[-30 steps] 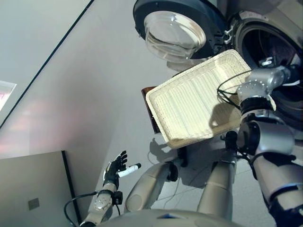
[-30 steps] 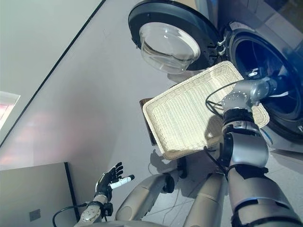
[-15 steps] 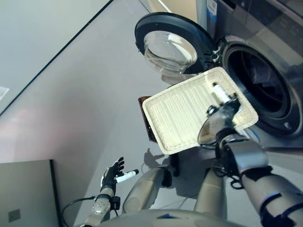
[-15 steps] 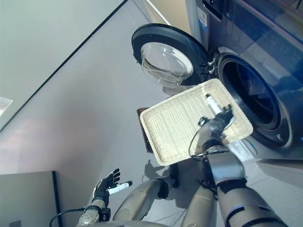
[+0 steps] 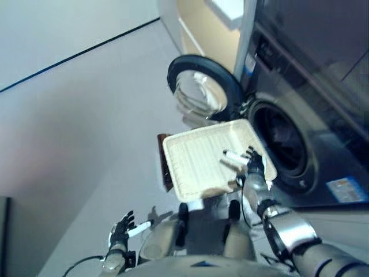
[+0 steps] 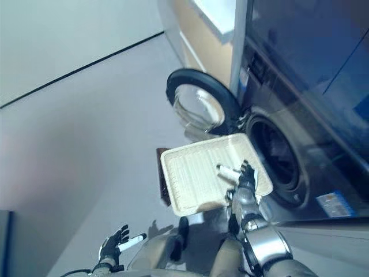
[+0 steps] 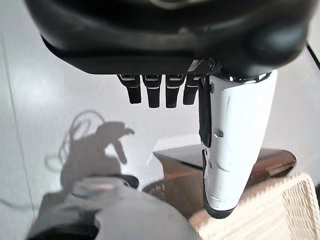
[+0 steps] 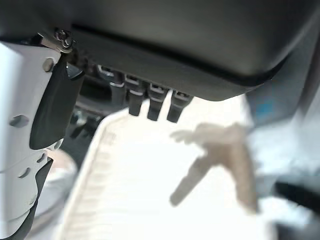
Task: Pick up the clothes and place them into the washing machine
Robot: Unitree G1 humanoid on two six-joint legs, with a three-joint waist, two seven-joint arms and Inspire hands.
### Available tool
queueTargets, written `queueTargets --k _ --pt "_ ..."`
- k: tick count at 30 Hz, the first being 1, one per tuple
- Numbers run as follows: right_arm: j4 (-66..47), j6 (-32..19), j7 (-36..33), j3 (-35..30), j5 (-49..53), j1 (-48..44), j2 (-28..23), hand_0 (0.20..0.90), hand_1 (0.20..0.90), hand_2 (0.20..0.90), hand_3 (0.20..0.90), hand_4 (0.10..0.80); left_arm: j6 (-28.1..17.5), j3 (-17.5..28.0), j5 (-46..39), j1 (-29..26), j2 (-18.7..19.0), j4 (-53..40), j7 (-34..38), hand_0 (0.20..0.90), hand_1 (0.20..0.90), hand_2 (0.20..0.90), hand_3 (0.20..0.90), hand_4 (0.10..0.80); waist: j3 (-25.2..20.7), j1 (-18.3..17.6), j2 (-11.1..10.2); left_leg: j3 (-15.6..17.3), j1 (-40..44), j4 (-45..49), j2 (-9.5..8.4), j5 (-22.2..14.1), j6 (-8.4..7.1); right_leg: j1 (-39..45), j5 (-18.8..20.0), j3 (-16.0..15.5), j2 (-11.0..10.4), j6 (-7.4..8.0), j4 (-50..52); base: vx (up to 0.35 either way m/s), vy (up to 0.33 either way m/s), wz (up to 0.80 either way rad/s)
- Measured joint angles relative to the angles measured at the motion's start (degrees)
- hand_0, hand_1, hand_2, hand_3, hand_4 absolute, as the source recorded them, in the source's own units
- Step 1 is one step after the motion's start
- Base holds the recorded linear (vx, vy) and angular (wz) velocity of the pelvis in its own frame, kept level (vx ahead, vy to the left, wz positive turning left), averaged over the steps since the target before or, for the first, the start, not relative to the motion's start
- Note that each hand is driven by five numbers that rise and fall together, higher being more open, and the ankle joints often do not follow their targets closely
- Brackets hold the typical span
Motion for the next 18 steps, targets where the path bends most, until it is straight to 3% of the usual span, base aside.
queueTargets --k 4,7,18 --pt "-0.5 1.54 1.87 1.4 -10.84 11.86 -0.94 0.9 0.9 0.9 0.9 0.8 1.26 1.44 2.65 1.14 0.12 3.59 -1.24 0.9 0.9 0.9 0.9 0.8 -4.94 -0.8 -1.42 0.35 5.93 -2.8 0.61 0.07 0.24 6.3 0.21 -1.05 0.31 0.09 -3.45 0.059 -0.038 -0.09" --pt "0.07 2.47 3.32 -1.32 -14.46 18.76 -0.7 0.9 0.9 0.9 0.9 0.8 2.03 2.29 6.44 0.83 0.06 6.5 -2.27 0.9 0.9 0.9 0.9 0.8 -7.37 -1.15 -1.64 0.31 9.84 -4.94 0.62 0.51 0.26 10.23 0.74 -1.21 0.66 -0.44 -5.03 0.048 -0.027 0.08" --pt "9.03 3.62 4.33 -8.11 -18.18 27.08 0.83 0.9 0.9 0.9 0.9 0.8 4.64 2.29 13.39 1.05 -0.28 9.96 -3.83 0.9 0.9 0.9 0.9 0.8 -11.28 -3.41 -1.2 0.42 15.57 -7.67 0.81 0.06 0.51 16.18 0.58 -1.72 0.77 -0.11 -7.52 0.015 -0.013 -0.01"
